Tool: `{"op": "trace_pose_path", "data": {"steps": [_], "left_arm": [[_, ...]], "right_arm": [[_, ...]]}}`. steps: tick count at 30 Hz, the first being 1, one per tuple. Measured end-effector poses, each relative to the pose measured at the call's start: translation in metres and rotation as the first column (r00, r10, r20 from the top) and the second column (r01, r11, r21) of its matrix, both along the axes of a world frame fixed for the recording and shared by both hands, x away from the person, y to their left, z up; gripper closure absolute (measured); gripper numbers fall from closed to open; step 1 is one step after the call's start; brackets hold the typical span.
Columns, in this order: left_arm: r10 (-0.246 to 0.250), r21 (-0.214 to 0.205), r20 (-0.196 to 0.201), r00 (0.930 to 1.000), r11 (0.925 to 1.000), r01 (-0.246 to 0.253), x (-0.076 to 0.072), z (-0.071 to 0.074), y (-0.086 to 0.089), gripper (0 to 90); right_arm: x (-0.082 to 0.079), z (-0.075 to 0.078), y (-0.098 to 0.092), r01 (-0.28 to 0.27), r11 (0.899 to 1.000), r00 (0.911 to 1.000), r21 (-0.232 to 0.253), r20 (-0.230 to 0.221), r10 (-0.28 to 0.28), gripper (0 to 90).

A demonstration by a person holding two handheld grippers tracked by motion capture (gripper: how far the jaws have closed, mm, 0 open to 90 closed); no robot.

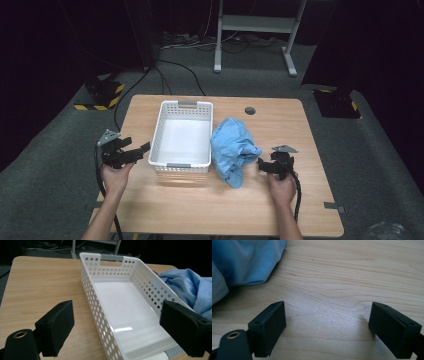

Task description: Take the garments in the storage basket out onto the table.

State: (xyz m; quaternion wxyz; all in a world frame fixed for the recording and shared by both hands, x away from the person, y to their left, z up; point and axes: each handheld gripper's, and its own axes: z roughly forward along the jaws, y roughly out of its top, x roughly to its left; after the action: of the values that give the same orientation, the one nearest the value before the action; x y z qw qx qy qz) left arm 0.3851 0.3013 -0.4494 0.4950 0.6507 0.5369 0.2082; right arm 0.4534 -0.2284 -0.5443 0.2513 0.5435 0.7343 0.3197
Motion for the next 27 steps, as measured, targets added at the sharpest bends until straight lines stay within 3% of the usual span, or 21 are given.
{"op": "trace_pose_path", "data": {"steps": [15, 27], "left_arm": [[0.026, -0.007, -0.026, 0.9993, 0.9996, -0.026, -0.003, -0.014, 0.005, 12.9], [0.055, 0.019, -0.058, 0.9968, 0.9983, -0.054, -0.002, -0.029, 0.008, 13.1]], "right_arm": [[0.000, 0.000, 0.000, 0.000, 1.000, 1.0000, 0.000, 0.000, 0.000, 14.0], [0.000, 0.000, 0.000, 0.000, 1.000, 1.0000, 0.000, 0.000, 0.000, 14.0]]}}
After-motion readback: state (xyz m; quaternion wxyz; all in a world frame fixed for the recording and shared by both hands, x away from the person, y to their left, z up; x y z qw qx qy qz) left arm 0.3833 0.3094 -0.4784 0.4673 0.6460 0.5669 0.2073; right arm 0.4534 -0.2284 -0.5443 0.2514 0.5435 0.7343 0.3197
